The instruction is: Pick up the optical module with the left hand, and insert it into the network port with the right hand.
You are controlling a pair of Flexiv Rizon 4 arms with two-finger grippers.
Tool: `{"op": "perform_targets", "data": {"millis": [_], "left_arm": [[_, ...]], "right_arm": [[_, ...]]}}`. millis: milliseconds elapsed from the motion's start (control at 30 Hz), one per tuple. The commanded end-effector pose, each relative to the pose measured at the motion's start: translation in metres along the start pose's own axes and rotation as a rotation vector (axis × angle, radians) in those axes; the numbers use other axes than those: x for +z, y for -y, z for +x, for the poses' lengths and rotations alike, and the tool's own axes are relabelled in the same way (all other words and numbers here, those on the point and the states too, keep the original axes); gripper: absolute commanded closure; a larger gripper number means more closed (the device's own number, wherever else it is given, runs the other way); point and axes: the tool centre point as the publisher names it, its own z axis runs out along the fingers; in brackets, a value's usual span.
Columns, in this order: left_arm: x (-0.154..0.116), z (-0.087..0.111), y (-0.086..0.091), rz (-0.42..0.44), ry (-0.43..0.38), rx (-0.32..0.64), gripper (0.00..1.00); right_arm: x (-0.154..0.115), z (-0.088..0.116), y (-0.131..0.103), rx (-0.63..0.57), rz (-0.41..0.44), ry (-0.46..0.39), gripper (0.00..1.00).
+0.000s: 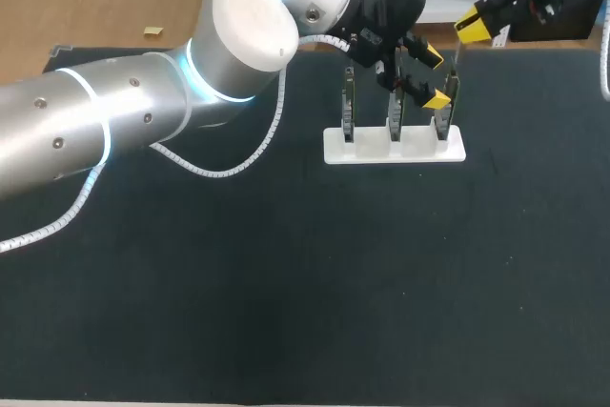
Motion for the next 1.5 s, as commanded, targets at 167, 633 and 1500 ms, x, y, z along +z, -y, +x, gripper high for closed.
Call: {"op": "perform_targets", "data": {"millis": [167,633,1500], "left_arm": [[0.0,-0.001,-0.001,0.002,-0.004,-0.001,0.0],[0.0,-0.001,-0.001,0.002,-0.004,-0.001,0.0],[0.0,-0.001,-0.001,0.002,-0.004,-0.001,0.0]], "right_arm": [[0.007,0.004,0.001,-0.015,-0.004,-0.016,1.0],[0.011,0.007,0.004,-0.009,0.002,-0.028,1.0],[0.017,0.013,0.004,0.013,0.016,-0.048,1.0]]}}
